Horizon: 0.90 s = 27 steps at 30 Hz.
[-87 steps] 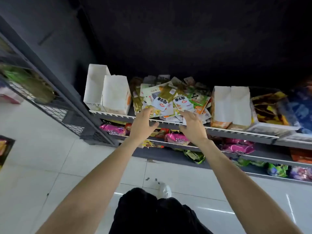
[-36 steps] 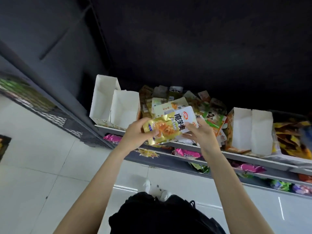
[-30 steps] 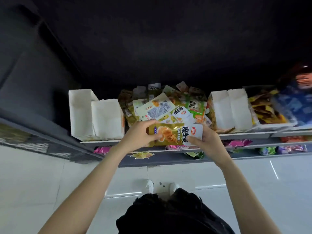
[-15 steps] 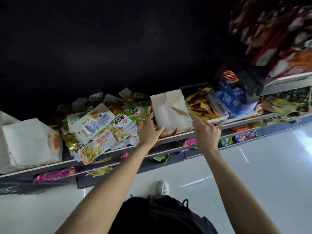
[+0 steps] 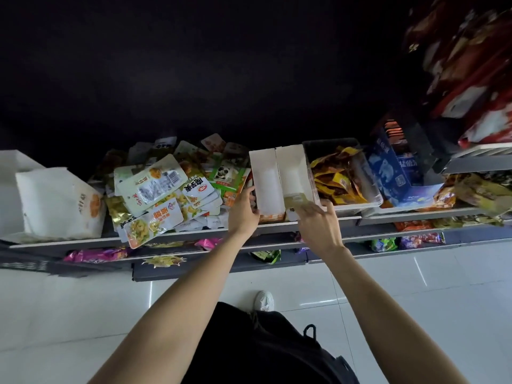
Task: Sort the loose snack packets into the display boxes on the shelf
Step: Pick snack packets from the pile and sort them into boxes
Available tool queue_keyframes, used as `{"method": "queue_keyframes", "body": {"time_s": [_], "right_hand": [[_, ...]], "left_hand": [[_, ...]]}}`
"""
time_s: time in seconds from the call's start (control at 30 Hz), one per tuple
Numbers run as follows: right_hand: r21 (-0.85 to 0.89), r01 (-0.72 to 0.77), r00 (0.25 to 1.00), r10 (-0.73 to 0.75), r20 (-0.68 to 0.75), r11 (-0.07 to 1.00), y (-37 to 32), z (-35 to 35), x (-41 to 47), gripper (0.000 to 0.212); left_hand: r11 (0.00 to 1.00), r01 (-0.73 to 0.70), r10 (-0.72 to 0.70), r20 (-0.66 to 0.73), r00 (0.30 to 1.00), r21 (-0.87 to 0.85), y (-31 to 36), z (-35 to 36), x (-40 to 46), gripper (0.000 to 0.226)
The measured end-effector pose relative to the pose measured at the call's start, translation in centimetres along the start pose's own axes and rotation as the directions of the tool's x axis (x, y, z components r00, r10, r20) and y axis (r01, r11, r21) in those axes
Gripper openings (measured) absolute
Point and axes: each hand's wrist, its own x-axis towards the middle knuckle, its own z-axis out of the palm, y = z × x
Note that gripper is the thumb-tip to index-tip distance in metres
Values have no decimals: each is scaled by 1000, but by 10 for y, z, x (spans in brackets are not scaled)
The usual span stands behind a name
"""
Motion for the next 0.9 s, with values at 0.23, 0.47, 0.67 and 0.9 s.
{"method": "queue_keyframes", "body": {"time_s": [0.23,0.47,0.67,0.9], "right_hand": [[407,54,972,45,-231,912,-54,-47,5,43],[725,-128,974,-54,222,677,-201,-44,74,34],[563,-429,867,146,477,706,-268,-36,104,43],[759,-494,859,103,502,425,-256,-65,91,43]], "left_hand": [[989,-149,148,-151,977,2,-39,-61,-20,33],[954,103,-3,-335,942,281,-179,-146,-44,46],[932,118,-65,-163,985,341,-213,-163,-39,56],[993,-40,50,-86,995,108,-202,-193,-46,27]]}}
